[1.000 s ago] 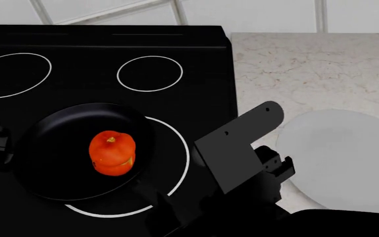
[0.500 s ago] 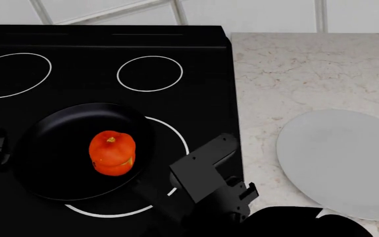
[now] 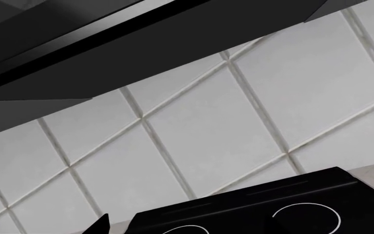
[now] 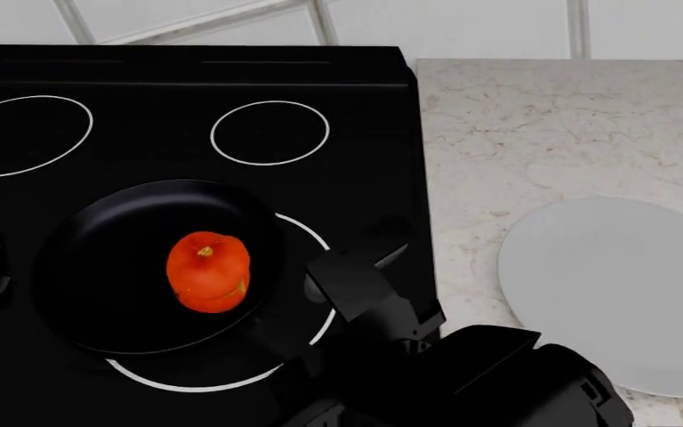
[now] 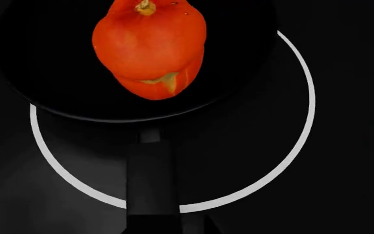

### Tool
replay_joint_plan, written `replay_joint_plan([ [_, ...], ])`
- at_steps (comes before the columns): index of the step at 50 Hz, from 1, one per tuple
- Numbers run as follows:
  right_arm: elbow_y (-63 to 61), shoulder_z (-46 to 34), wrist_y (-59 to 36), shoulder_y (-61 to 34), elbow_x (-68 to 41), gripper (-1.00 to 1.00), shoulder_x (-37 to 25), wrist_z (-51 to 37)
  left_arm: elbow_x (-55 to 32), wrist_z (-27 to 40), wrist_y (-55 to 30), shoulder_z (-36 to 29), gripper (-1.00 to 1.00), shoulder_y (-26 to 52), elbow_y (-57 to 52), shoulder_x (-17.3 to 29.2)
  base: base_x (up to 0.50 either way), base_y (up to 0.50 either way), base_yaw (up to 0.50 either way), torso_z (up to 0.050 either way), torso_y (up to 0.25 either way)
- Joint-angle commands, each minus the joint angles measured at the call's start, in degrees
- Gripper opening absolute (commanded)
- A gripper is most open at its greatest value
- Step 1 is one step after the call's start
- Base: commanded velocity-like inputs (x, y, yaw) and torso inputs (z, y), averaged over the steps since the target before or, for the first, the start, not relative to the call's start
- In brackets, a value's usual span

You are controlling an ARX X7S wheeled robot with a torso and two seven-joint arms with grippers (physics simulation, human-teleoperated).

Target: Pick up the pan and dump the vegetables in it onto the plate. Then return the pan to the stove.

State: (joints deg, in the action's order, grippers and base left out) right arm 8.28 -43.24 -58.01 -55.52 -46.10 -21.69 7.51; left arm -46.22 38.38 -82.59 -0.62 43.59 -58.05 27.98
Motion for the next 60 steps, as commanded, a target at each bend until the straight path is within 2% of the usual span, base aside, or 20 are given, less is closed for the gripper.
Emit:
replay_joint_plan([
  [1, 8.04, -4.39, 1.76, 2.93, 3.49, -1.00, 3.69, 0.82, -1.69, -0.05, 0.70, 3.11, 1.00, -0.31, -0.18, -0.77, 0.00, 0.00, 0.00, 0.000, 0.000],
  [10, 1.40, -1.08, 0.49, 2.77, 1.03, -1.00, 1.55, -2.08, -2.19, 0.74, 2.37, 2.93, 1.00, -1.14, 0.38, 0.18, 0.00, 0.00, 0.01, 0.000, 0.000],
  [18, -15.00, 11.69, -0.44, 3.37, -10.12, -1.00, -2.25, -7.68, -2.50, 1.49, 3.13, 2.22, 1.00, -1.17, 1.14, 0.70, 0.00, 0.00, 0.00, 0.000, 0.000],
  [22, -18.14, 17.78, 0.34, 3.85, -12.64, -1.00, -3.87, -12.73, -3.25, 1.94, 3.10, 2.72, 1.00, -1.20, 1.04, 0.97, 0.00, 0.00, 0.00, 0.000, 0.000],
  [27, -21.52, 23.37, -1.10, 5.18, -19.99, -1.00, -5.17, -14.80, -3.32, 2.38, 3.88, 2.30, 1.00, -1.29, 1.47, 1.21, 0.00, 0.00, 0.00, 0.000, 0.006],
  [37, -30.05, 32.38, 0.79, 8.98, -26.79, -1.00, -9.14, -21.21, -4.24, 3.56, 4.01, 1.59, 1.00, -0.90, 1.62, 1.59, 0.00, 0.00, 0.00, 0.002, 0.006],
  [42, -31.14, 36.68, 2.36, 13.49, -30.28, -1.00, -10.58, -23.09, -4.69, 4.05, 4.31, 1.51, 1.00, -1.00, 1.56, 1.95, 0.00, 0.00, 0.00, 0.002, 0.007],
  [45, -31.36, 38.74, 2.72, 15.76, -31.46, -1.00, -12.06, -24.46, -2.15, 4.36, 6.37, -1.08, 1.00, -2.00, 1.66, 3.08, 0.00, 0.00, 0.00, 0.000, 0.003],
  [60, -26.52, 45.25, 8.35, 23.62, -30.72, -1.00, -13.72, -21.31, -0.07, 4.63, 10.43, -3.14, 1.00, -4.14, 2.42, 4.62, 0.00, 0.00, 0.00, 0.001, 0.005],
])
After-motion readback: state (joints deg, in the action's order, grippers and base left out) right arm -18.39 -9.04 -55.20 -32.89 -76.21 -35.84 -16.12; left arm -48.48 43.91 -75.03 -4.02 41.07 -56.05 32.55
